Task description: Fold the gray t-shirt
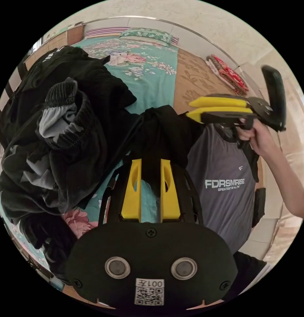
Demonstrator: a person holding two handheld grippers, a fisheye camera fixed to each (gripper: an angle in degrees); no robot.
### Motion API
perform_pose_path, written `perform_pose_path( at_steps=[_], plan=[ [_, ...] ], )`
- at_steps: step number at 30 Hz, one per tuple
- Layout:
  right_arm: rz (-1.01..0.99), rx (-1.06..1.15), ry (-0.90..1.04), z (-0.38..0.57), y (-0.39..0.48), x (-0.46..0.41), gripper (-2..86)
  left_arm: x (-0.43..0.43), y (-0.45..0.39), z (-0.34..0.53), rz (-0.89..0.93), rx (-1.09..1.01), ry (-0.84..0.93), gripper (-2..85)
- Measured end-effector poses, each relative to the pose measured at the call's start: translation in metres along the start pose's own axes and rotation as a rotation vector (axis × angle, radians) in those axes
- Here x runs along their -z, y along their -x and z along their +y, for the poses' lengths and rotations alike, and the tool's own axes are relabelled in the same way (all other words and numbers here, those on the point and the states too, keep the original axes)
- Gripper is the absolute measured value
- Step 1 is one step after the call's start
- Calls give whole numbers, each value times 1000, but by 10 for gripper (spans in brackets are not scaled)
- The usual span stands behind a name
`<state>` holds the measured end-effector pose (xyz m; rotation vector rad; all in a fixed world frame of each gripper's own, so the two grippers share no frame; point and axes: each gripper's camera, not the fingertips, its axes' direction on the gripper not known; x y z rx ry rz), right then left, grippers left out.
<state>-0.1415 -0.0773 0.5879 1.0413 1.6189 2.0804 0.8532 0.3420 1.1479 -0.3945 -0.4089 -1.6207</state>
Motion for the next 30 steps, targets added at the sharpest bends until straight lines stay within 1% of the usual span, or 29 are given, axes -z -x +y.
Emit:
perform_pose_path(
  at_steps=[1,3,5,7,9,10,12,15,17,18,19,21,22,24,26,27,29,30],
  plan=[
    [-12,16,18,-12,0,-10,92,6,14,8,16,-12,-3,31],
    [-50,82,143,-48,-4,-55,89,13,32,21,59,-50,23,7],
    [-30,134,235,-61,-8,-83,78,32,52,41,-3,-75,14,-5],
    [-29,176,212,-65,-12,-87,55,53,69,57,-63,-80,-17,-7],
    [-100,147,136,-63,-23,-78,35,76,91,73,-74,-55,-47,-8],
    [-117,132,101,-61,-26,-74,32,91,106,83,-61,-42,-75,-9],
    [-205,64,-39,-52,-40,-56,25,115,126,98,-24,-36,-121,-9],
    [-297,48,-98,-46,-54,-48,22,137,155,119,51,-59,-134,-8],
    [-316,60,-49,-45,-59,-58,23,135,177,135,136,-85,-88,-5],
    [-274,57,8,-45,-62,-71,25,133,183,140,153,-72,-66,-4],
    [-245,62,41,-44,-62,-78,27,126,198,150,172,-22,-38,1],
    [-178,75,208,-43,-66,-109,37,119,221,167,190,66,-16,20],
    [-169,72,229,-43,-68,-113,40,118,236,177,195,125,-6,42],
    [-153,70,168,-46,-71,-108,52,125,255,189,201,176,-36,63],
    [-138,58,94,-50,-74,-100,62,136,272,198,214,175,-110,69],
    [-140,46,65,-55,-77,-100,69,137,276,199,219,169,-118,72],
    [-167,36,71,-64,-82,-111,79,138,289,199,224,148,-105,79],
    [-178,35,120,-71,-85,-126,81,137,292,199,225,148,-100,79]
  ],
)
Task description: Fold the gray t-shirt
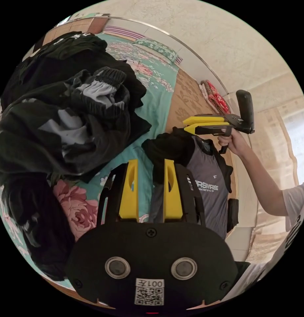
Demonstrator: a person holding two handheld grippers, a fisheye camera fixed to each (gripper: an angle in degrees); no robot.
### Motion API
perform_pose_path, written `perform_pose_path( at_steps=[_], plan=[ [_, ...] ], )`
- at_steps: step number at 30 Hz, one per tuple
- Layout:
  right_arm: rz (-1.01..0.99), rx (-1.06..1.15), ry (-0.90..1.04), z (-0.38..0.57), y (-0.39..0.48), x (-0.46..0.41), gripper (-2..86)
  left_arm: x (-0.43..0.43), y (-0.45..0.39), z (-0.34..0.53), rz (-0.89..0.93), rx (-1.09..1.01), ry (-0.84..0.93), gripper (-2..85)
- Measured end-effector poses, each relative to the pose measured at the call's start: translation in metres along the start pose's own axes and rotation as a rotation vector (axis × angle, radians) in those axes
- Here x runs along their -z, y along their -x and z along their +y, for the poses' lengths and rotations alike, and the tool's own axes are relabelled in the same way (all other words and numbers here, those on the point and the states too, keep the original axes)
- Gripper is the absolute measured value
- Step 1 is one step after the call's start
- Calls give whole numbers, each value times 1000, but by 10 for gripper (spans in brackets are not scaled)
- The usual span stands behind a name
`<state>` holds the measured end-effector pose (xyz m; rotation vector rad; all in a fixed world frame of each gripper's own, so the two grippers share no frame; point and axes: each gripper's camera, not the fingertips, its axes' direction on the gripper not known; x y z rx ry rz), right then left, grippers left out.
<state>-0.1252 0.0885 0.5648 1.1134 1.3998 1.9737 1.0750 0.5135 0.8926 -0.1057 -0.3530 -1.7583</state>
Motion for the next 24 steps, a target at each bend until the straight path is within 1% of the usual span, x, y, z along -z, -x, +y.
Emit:
perform_pose_path(
  at_steps=[1,3,5,7,8,10,12,13,15,17,20,24],
  plan=[
    [-3,-3,29,-4,-3,-8,82,0,7,0,8,8,1,79],
    [-51,-6,160,-12,-9,-39,75,-3,16,1,72,26,12,72],
    [-57,-3,209,-10,-5,-52,60,-8,25,5,161,43,51,42],
    [15,11,203,-4,5,-55,41,-4,24,10,185,30,63,6],
    [58,26,179,1,11,-51,32,8,19,15,131,10,32,-1],
    [84,52,99,9,20,-37,26,34,10,23,45,-41,-31,-5],
    [103,41,-54,16,23,-9,21,61,3,33,-14,-67,-102,-7],
    [107,32,-95,18,23,-1,20,78,2,40,-66,-75,-138,-8],
    [82,-31,-264,23,14,26,18,95,2,52,-150,-79,-161,-8],
    [20,-73,-348,23,5,36,15,107,7,66,-225,-79,-156,-9],
    [-39,-81,-399,18,0,32,12,113,12,83,-257,-54,-163,-9],
    [-3,-37,-379,11,16,16,9,112,4,100,-354,-67,-173,-9]
  ],
)
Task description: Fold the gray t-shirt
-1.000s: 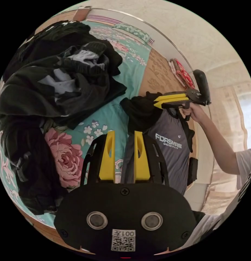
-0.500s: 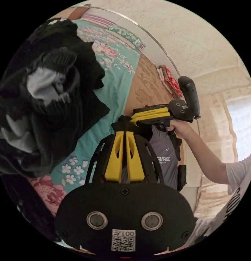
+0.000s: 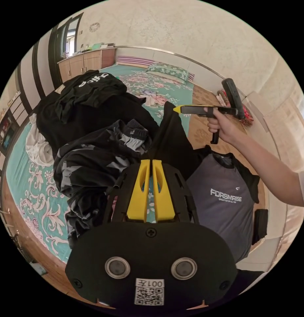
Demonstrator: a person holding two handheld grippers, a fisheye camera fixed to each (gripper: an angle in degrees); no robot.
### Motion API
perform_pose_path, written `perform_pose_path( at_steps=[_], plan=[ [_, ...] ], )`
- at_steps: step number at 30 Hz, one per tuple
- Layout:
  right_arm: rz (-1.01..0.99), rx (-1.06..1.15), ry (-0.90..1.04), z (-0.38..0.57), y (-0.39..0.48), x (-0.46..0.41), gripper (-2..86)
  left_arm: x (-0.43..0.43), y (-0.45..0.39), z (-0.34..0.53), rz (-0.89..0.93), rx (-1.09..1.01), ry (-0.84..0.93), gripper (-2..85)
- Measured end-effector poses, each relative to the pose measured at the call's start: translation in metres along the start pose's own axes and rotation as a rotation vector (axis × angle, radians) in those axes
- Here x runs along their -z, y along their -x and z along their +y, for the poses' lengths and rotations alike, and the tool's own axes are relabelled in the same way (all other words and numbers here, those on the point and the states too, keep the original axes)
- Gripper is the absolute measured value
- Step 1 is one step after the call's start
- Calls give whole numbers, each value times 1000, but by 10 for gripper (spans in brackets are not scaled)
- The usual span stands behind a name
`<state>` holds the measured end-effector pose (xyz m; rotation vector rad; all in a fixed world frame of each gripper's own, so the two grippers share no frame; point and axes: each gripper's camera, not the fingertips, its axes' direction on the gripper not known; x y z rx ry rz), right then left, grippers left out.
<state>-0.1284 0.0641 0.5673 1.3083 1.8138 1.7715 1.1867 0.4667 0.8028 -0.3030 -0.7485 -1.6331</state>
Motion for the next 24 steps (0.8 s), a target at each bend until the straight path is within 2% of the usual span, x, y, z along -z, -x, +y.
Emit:
perform_pose_path(
  at_steps=[5,8,13,19,22,24],
  plan=[
    [9,21,60,14,23,-25,9,-16,-19,23,-202,-77,63,-9],
    [12,14,101,30,37,-34,10,-28,-23,34,-214,-60,96,-9],
    [-5,-23,56,64,57,-11,17,-39,-30,41,-230,-89,121,-8],
    [103,-73,-51,154,88,95,60,-53,-25,47,-172,-33,185,14],
    [266,-148,38,234,112,160,73,-59,-19,53,-158,-23,216,30],
    [379,-273,147,309,138,212,76,-59,-13,59,-146,-4,230,29]
  ],
)
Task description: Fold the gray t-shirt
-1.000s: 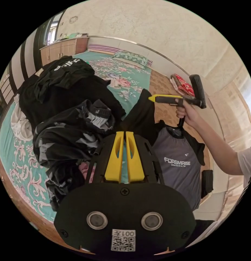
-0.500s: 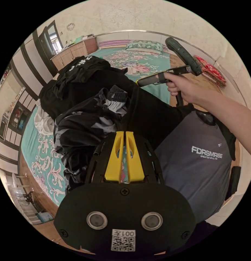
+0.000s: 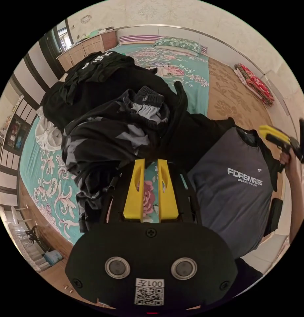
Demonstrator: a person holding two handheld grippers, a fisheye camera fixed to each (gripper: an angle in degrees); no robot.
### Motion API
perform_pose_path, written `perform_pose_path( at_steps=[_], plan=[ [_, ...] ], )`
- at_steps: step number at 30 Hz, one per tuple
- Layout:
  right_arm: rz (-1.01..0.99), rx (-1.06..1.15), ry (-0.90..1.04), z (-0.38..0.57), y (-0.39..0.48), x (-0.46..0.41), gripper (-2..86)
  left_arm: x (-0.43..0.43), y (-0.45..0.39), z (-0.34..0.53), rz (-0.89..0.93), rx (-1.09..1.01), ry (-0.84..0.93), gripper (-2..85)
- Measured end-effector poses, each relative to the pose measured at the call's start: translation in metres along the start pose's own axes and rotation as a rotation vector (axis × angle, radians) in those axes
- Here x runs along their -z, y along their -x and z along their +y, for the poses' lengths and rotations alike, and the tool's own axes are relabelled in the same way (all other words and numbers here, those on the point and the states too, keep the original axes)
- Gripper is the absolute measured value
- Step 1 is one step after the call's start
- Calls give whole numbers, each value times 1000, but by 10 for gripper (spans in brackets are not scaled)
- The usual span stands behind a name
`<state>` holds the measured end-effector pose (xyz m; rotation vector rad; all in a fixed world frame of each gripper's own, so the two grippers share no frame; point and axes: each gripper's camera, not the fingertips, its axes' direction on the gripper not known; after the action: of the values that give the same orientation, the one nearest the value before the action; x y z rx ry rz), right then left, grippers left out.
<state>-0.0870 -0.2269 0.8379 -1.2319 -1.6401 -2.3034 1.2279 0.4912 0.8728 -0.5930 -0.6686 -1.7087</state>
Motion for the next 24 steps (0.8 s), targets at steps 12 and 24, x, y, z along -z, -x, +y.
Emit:
perform_pose_path(
  at_steps=[12,24],
  plan=[
    [33,-784,539,417,80,117,116,-47,-22,136,312,-203,454,74],
    [-48,-881,338,576,79,196,132,-87,-52,151,214,-279,446,100]
  ],
)
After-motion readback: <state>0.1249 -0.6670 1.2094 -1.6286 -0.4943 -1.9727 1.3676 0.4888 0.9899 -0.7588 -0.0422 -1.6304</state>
